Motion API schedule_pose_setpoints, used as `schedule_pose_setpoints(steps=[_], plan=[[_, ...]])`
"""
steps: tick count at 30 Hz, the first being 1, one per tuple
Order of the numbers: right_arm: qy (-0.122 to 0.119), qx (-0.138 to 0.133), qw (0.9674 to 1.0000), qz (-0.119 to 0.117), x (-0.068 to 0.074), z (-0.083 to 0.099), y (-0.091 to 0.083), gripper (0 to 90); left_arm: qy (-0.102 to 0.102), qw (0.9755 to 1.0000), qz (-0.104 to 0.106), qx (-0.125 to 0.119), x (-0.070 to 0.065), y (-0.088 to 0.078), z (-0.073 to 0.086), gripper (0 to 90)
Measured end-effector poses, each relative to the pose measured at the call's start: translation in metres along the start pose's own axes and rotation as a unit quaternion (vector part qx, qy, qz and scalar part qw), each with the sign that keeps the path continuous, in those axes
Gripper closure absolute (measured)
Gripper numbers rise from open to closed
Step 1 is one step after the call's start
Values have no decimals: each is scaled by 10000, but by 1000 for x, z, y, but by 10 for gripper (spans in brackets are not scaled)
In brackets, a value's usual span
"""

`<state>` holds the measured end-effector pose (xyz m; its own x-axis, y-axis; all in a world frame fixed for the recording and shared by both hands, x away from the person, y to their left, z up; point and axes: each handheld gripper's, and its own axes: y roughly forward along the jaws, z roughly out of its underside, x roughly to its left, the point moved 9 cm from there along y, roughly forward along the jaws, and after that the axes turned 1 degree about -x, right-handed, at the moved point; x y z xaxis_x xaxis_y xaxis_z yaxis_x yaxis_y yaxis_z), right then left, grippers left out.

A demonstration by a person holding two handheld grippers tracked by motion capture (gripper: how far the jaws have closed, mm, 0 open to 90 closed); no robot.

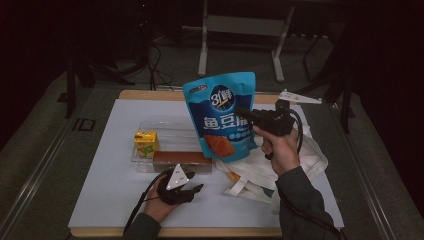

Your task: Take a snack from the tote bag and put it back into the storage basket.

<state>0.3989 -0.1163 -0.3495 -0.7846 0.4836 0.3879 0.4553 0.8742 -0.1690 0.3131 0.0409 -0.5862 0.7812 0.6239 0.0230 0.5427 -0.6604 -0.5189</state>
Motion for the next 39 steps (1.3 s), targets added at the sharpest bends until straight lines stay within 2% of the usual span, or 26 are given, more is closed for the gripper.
schedule_pose_setpoints(steps=[22, 27, 30, 39], plan=[[104, -196, 9997, 114, -1, -24, 30, 887, 11, 10000, 2, -5, -1, 0, 0, 478], [221, -266, 9994, 77, -2, -27, 40, 887, 21, 10000, -3, 0, -1, 0, 0, 478], [261, -301, 9992, 23, -1, -27, 47, 887, 39, 10000, -19, -5, -1, 0, 0, 478], [436, -161, 9989, 25, -5, -15, 77, 886, 66, 10000, -4, -3, -1, 0, 0, 478]])
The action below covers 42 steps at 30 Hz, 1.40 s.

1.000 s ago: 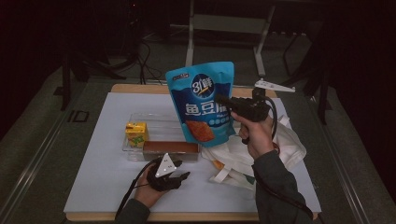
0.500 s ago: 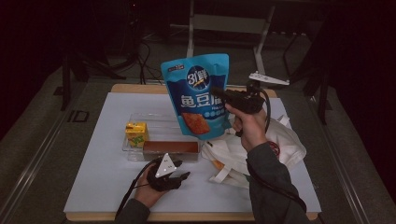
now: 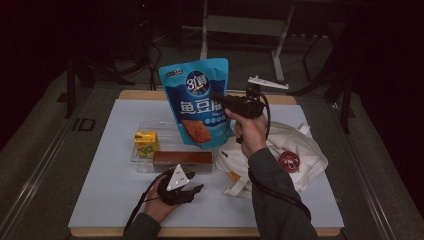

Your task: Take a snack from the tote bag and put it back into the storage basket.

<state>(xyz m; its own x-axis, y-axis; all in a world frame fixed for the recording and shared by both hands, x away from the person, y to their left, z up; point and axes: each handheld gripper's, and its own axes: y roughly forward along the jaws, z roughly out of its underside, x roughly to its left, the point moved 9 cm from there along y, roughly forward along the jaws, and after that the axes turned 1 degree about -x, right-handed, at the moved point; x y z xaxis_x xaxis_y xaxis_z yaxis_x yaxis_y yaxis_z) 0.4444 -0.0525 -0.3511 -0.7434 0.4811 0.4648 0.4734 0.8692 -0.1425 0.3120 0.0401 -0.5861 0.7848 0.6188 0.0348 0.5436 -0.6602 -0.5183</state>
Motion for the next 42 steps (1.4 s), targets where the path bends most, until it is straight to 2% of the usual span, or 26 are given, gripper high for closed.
schedule_pose_setpoints(steps=[6, 11, 21, 29, 37, 42], plan=[[110, 41, 9998, 137, -7, 6, 19, 886, 27, 10000, 11, 11, 0, 0, 0, 478], [64, 205, 9994, 256, -12, 14, 33, 885, 25, 10000, 13, 3, 0, 0, 0, 478], [392, 251, 9979, 459, -20, 20, 58, 883, 38, 10000, 20, 12, 0, 0, 0, 478], [425, 295, 9969, 590, -24, 29, 75, 882, 40, 10000, 27, -9, -1, -1, 0, 478], [432, 413, 9959, 680, -30, 47, 89, 875, 46, 10000, 24, -18, -1, -1, 0, 478], [282, 490, 9955, 760, -26, 48, 96, 876, 48, 10000, 24, -30, -1, -1, 0, 478]])
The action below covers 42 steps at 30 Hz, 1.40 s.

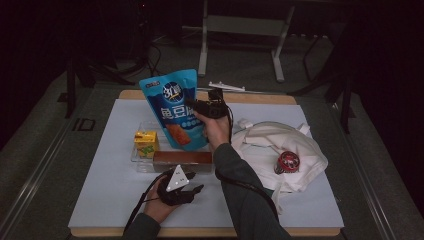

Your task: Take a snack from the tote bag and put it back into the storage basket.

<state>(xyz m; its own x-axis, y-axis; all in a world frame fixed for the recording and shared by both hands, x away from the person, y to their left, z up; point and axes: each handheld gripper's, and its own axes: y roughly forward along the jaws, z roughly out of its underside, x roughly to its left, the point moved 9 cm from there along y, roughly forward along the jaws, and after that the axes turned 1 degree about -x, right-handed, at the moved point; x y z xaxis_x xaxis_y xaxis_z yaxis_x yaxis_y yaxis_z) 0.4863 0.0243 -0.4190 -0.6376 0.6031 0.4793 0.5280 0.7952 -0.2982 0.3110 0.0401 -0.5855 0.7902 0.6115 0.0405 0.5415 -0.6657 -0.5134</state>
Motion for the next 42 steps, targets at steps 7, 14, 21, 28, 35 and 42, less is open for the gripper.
schedule_pose_setpoints(steps=[7, 14, 21, 28, 35, 42], plan=[[284, -480, 9984, 20, -5, -9, 4, 874, 5, 10000, 3, -20, 0, 0, 0, 478], [253, -236, 9994, 36, -18, 17, 10, 856, 13, 10000, 0, -34, -1, 0, 0, 478], [-65, -3, 9999, 114, -26, 19, -5, 824, 8, 10000, -11, -23, 0, 0, 0, 478], [-535, 341, 9978, 166, -35, 25, -28, 784, 5, 10000, -18, -6, 0, 0, 0, 477], [-1059, 667, 9920, 144, -40, 38, -45, 720, -10, 10000, -28, 1, 0, 0, 0, 477], [-1614, 1134, 9802, 156, -38, 56, -52, 680, 9, 10000, -34, 30, 0, 0, 0, 477]])
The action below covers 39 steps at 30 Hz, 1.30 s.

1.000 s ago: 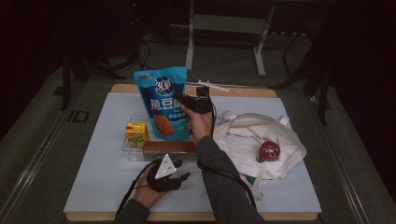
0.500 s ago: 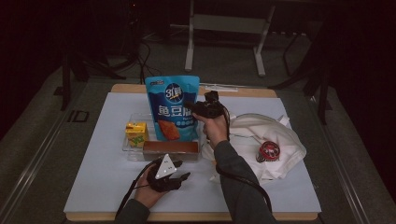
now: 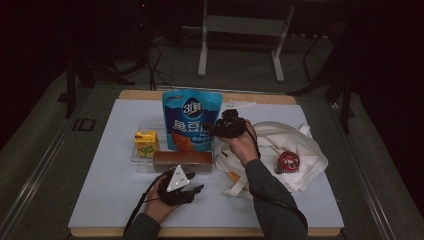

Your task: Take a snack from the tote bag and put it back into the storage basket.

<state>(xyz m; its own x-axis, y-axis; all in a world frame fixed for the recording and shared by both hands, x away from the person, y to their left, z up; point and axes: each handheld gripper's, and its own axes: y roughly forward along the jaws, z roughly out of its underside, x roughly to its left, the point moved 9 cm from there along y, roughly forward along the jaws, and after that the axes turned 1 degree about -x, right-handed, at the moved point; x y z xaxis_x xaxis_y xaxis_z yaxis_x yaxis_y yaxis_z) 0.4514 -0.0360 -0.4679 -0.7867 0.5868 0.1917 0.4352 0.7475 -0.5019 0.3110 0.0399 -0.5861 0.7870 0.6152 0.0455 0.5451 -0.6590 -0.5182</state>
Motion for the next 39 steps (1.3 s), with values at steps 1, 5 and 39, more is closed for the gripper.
schedule_pose_setpoints(steps=[1, 5, 39], plan=[[-43, 71, 10000, 12, 2, 1, 0, 672, 0, 10000, -3, -2, 0, 0, 0, 477], [-405, 350, 9983, 237, 7, 10, 4, 697, 5, 10000, -1, 4, 0, 0, 0, 477], [-439, 144, 9987, 201, 18, 18, 7, 599, 5, 10000, 5, 12, 0, 0, 0, 474]])
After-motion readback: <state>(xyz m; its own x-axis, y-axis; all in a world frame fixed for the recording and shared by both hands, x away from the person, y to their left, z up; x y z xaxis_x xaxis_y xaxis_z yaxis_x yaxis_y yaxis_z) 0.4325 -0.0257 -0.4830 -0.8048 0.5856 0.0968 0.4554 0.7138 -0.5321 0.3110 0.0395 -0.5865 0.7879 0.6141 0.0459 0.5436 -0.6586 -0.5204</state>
